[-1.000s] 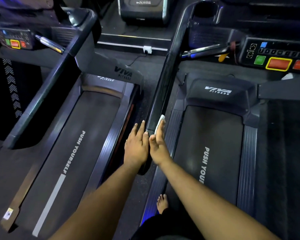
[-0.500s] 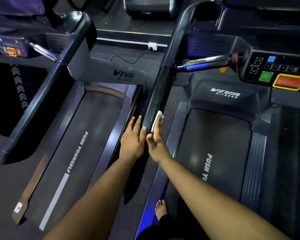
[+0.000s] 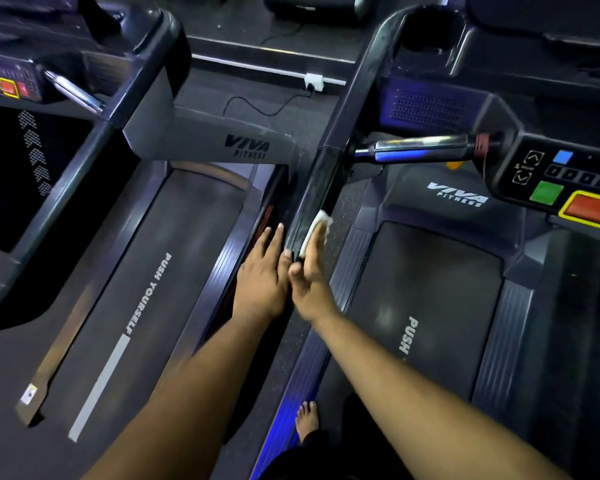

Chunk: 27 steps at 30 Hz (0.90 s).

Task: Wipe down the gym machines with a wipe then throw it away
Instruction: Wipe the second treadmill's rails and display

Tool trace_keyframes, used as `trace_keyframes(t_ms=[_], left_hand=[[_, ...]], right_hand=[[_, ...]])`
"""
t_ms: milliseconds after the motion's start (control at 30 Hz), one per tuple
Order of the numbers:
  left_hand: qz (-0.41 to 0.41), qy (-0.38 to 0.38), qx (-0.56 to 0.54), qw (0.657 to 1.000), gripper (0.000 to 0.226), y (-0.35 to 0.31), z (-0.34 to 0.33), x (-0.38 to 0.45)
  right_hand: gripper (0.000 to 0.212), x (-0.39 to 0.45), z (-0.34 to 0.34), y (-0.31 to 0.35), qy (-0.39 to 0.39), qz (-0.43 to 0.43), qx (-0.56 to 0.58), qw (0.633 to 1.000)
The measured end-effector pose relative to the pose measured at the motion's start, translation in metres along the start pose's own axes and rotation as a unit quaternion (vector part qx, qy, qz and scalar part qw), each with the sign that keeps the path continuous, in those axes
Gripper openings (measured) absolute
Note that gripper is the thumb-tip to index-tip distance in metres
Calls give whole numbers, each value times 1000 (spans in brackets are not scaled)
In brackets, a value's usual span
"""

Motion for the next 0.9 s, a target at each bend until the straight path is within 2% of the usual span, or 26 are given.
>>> trace_keyframes(t_ms=[100,200,267,333,400,500,567,633,767,900], left_hand=[[8,7,11,1000,61,1,0,-1],[12,11,5,1000,63,0,0,-2],[11,11,11,1000,60,0,1,-2],[14,15,16,1000,57,0,1,-2],[18,16,15,1000,56,-1,2,-3],[26,11,14,1000,58,-2,4,-3],[29,13,16,999,59,-2,4,-3],[28,15,18,999,58,-1,4,-4],[30,17,19,999,56,-3,6,-5],[28,17,26,999,59,-2,4,-3]], right_hand=[[118,-29,-17,-13,39,-16,19,999],[113,11,6,-5,3,7,1,1000],[113,50,25,6,-19,16,-42,999],[115,75,39,12,-16,41,-139,989],[115,79,46,15,15,85,-258,962],[119,57,42,14,109,138,-391,903],[121,47,41,14,167,181,-451,858],[122,67,50,20,181,188,-475,840],[123,124,67,33,102,116,-433,888],[120,85,41,18,51,59,-233,969]])
Point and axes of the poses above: each hand's wrist, its own x-axis towards the middle knuckle, its own z-axis out of the back of the hand, y = z × x, the point moved 9 cm from there along x, towards the middle knuckle, and after that the axes turned 9 degrees about x, right-handed, at the moved point
